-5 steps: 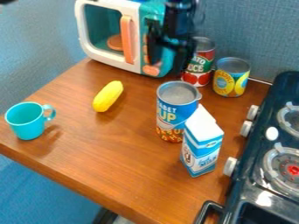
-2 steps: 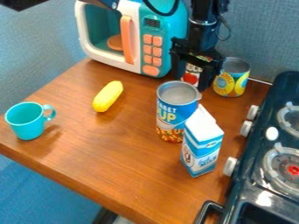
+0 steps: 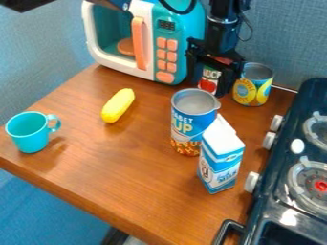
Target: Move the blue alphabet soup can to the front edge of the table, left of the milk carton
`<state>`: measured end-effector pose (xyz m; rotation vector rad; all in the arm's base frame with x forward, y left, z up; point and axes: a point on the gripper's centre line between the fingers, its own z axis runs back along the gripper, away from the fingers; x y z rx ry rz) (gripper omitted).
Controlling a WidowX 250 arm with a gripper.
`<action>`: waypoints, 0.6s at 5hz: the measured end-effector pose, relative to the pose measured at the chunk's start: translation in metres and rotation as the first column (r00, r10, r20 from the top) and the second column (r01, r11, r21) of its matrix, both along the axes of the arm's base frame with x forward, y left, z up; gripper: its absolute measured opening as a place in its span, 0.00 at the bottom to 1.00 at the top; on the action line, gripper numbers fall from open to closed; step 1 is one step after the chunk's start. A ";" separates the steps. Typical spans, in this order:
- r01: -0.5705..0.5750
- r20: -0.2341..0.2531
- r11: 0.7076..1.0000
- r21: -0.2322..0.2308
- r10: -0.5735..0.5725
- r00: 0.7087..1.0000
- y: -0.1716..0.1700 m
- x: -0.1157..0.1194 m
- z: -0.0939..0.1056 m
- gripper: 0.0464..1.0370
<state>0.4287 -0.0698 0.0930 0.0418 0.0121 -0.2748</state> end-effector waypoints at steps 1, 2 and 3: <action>-0.021 -0.057 0.999 0.035 0.023 0.998 0.006 -0.013 -0.021 0.96; -0.039 -0.168 0.997 0.062 0.049 0.984 0.011 -0.040 -0.050 0.96; -0.040 -0.303 0.994 0.101 0.069 0.950 0.019 -0.081 -0.074 0.96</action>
